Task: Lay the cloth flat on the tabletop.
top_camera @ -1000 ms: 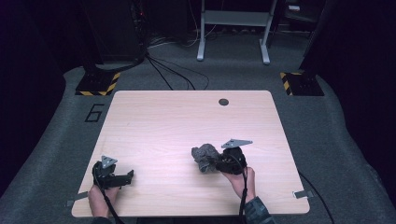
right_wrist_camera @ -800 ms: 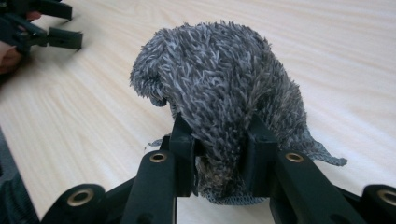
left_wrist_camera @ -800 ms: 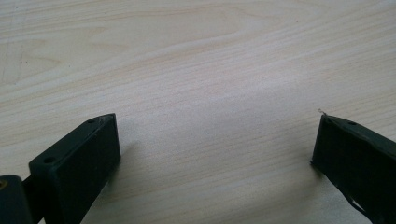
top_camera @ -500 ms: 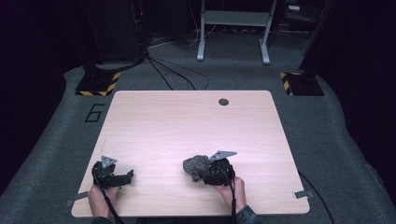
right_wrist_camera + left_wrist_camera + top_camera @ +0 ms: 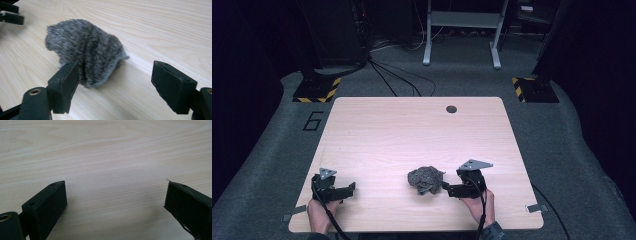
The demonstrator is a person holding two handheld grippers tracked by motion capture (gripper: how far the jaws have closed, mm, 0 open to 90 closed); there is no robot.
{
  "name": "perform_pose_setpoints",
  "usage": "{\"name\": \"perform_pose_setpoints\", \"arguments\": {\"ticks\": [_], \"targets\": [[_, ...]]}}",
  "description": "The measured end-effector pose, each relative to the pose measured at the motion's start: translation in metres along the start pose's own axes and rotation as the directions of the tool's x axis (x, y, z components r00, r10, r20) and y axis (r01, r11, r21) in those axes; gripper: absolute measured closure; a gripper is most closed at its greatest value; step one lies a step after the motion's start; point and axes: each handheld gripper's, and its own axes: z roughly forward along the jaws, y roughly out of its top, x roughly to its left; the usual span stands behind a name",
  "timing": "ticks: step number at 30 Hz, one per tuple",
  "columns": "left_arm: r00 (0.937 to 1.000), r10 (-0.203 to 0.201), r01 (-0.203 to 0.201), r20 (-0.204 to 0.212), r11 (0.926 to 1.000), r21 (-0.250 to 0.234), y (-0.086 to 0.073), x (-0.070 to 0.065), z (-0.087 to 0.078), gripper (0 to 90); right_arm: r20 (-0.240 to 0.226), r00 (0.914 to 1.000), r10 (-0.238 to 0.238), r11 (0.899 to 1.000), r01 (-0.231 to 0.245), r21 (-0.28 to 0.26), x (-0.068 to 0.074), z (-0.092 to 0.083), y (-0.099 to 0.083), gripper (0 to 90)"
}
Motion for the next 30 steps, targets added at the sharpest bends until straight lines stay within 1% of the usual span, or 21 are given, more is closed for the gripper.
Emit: {"name": "perform_pose_setpoints", "arguments": {"ticks": [1, 2, 3, 4, 7, 8, 9, 11, 13, 14, 15, 17, 19, 20, 21, 22, 24, 25, 26, 27, 30], "targets": [[0.9999, 0.011, -0.011, 0.003, 0.9999, -0.010, 0.001, -0.004, -0.001, 3.9, 0.009, 0.9999, 0.009, 1.000, -0.009, -0.001, -0.003, 0.000, -0.001, 22.8], [0.9987, 0.040, -0.039, 0.032, 0.9989, -0.025, 0.002, -0.017, -0.004, 4.1, 0.017, 0.9995, 0.027, 1.000, -0.027, 0.002, -0.005, 0.000, -0.002, 23.9], [0.9987, 0.040, -0.039, 0.032, 0.9989, -0.025, 0.002, -0.017, -0.004, 4.4, 0.017, 0.9995, 0.027, 1.000, -0.027, 0.002, -0.005, 0.000, -0.002, 23.9], [0.9968, 0.065, -0.064, 0.047, 0.9976, -0.026, 0.003, -0.025, -0.006, 4.4, 0.018, 0.9994, 0.029, 1.000, -0.029, 0.003, -0.006, 0.002, -0.002, 24.5], [0.9882, 0.127, -0.124, 0.086, 0.9917, -0.032, 0.003, -0.047, -0.009, 5.7, 0.023, 0.9996, 0.017, 1.000, -0.018, 0.010, -0.007, 0.007, 0.000, 28.0], [0.9829, 0.146, -0.142, 0.113, 0.9891, -0.040, 0.003, -0.058, -0.009, 6.2, 0.023, 0.9996, 0.019, 1.000, -0.019, 0.010, -0.006, 0.009, 0.001, 30.6], [0.9797, 0.157, -0.153, 0.125, 0.9874, -0.042, 0.003, -0.064, -0.009, 8.3, 0.024, 0.9996, 0.012, 1.000, -0.012, 0.017, -0.006, 0.012, 0.002, 32.8], [0.9696, 0.201, -0.197, 0.140, 0.9794, -0.045, 0.003, -0.081, -0.008, 11.3, 0.020, 0.9998, 0.008, 1.000, -0.008, 0.024, -0.005, 0.016, 0.004, 34.8], [0.9574, 0.229, -0.224, 0.176, 0.9735, -0.045, 0.002, -0.096, -0.006, 11.7, 0.016, 0.9998, 0.010, 0.999, -0.011, 0.034, -0.004, 0.021, 0.006, 37.8], [0.9443, 0.257, -0.253, 0.205, 0.9663, -0.045, 0.002, -0.108, -0.003, 13.2, 0.018, 0.9998, 0.011, 0.999, -0.012, 0.041, -0.004, 0.024, 0.007, 39.8], [0.9443, 0.257, -0.253, 0.205, 0.9663, -0.045, 0.002, -0.108, -0.003, 13.5, 0.018, 0.9998, 0.011, 0.999, -0.012, 0.041, -0.004, 0.024, 0.007, 39.8], [0.9300, 0.289, -0.285, 0.227, 0.9572, -0.050, 0.002, -0.118, 0.000, 13.6, 0.016, 0.9998, 0.007, 0.999, -0.007, 0.045, -0.004, 0.027, 0.007, 40.6], [0.9214, 0.297, -0.294, 0.250, 0.9544, -0.052, 0.002, -0.128, 0.005, 13.9, 0.012, 0.9999, 0.006, 0.999, -0.006, 0.045, -0.005, 0.029, 0.008, 40.9], [0.9131, 0.311, -0.310, 0.263, 0.9496, -0.048, 0.002, -0.133, 0.006, 13.9, 0.013, 0.9999, 0.006, 0.999, -0.006, 0.050, -0.005, 0.030, 0.008, 41.0], [0.9092, 0.319, -0.317, 0.268, 0.9471, -0.051, 0.003, -0.136, 0.008, 14.0, 0.014, 0.9999, 0.005, 0.999, -0.006, 0.054, -0.005, 0.031, 0.008, 41.3], [0.8949, 0.332, -0.330, 0.298, 0.9421, -0.060, 0.004, -0.146, 0.010, 14.0, 0.017, 0.9999, 0.003, 0.998, -0.004, 0.056, -0.005, 0.032, 0.009, 41.7], [0.8927, 0.331, -0.329, 0.306, 0.9426, -0.060, 0.004, -0.151, 0.011, 14.3, 0.019, 0.9998, -0.005, 0.998, 0.004, 0.059, -0.006, 0.032, 0.009, 42.4], [0.8825, 0.345, -0.344, 0.320, 0.9370, -0.060, 0.005, -0.155, 0.012, 14.8, 0.022, 0.9998, 0.002, 0.998, -0.003, 0.061, -0.006, 0.032, 0.008, 42.9], [0.8753, 0.357, -0.357, 0.326, 0.9320, -0.061, 0.006, -0.159, 0.013, 15.0, 0.019, 0.9998, -0.001, 0.998, -0.001, 0.063, -0.006, 0.032, 0.008, 43.5], [0.8701, 0.361, -0.364, 0.336, 0.9298, -0.057, 0.006, -0.162, 0.014, 15.6, 0.024, 0.9997, 0.002, 0.998, -0.003, 0.063, -0.007, 0.033, 0.008, 44.4], [0.8496, 0.389, -0.393, 0.356, 0.9173, -0.064, 0.008, -0.176, 0.020, 19.1, 0.022, 0.9997, 0.009, 0.998, -0.010, 0.068, -0.007, 0.034, 0.008, 46.2]]}}
